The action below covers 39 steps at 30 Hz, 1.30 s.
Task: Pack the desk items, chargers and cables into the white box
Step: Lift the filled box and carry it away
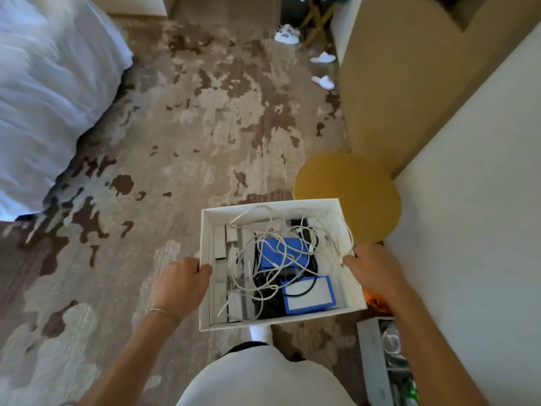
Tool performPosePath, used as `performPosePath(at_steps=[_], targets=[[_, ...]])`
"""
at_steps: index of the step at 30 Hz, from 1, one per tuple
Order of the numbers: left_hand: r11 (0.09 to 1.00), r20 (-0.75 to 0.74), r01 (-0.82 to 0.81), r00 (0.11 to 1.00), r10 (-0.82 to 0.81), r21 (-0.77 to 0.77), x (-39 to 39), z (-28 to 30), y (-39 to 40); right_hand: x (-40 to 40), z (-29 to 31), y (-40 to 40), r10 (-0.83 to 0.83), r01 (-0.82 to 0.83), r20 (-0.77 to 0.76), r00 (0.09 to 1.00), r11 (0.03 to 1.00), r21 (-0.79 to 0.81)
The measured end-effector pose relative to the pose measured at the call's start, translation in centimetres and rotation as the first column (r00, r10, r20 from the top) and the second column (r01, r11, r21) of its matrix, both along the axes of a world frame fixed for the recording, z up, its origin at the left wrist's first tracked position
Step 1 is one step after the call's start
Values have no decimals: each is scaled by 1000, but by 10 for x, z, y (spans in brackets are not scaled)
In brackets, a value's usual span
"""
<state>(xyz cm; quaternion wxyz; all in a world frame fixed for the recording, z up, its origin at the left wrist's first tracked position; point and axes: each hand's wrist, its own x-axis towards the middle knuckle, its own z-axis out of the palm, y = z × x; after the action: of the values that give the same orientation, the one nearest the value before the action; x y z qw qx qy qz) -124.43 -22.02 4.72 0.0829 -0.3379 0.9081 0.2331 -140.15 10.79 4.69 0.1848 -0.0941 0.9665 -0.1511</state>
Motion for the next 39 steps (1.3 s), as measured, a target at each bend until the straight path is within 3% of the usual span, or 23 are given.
performPosePath(at_steps=[11, 24, 39], targets=[[982, 92, 188, 978, -188, 15, -156, -6, 35, -86, -19, 52, -222, 222, 5, 975, 975, 32], [972, 196, 232, 955, -224, -19, -305, -68, 104, -230, -91, 118, -216, 209, 89, 972, 975, 81], [952, 300, 300, 915, -270, -61, -458, -194, 159, -384, -199, 164, -154, 135, 82, 985, 969, 206]])
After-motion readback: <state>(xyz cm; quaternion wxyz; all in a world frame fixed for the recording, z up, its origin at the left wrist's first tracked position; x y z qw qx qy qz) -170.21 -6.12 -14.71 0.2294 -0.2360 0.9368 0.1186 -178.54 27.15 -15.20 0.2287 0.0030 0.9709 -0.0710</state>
